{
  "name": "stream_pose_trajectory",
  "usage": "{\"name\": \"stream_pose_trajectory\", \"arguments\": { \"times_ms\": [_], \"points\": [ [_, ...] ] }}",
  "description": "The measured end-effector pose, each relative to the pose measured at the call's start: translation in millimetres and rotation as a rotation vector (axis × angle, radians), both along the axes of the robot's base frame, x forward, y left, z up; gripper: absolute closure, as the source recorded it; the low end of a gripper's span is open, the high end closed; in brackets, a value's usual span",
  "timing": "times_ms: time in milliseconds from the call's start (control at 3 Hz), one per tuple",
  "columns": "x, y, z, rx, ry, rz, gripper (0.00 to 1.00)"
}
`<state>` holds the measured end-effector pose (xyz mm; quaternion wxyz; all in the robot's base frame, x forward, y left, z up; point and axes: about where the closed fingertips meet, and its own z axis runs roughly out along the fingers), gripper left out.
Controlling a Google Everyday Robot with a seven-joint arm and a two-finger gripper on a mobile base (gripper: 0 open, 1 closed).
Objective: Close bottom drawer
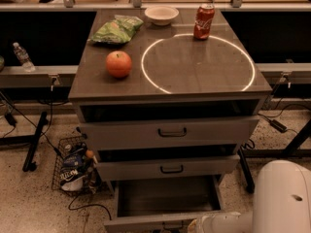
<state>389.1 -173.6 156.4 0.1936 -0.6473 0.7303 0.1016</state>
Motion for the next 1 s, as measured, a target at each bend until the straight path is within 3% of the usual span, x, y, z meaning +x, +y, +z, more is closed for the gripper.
{"name": "stream_pose_trajectory", "arguments": {
  "times_ms": [333,667,1000],
  "points": [
    [30.4,5.2,-12.8,0.003,-0.060,0.033,1.00],
    [34.9,5.3,-14.1,0.002,-0.069,0.036,1.00],
    [84.7,4.7,-17.6,-0.031,-0.159,0.079,1.00]
  ]
}}
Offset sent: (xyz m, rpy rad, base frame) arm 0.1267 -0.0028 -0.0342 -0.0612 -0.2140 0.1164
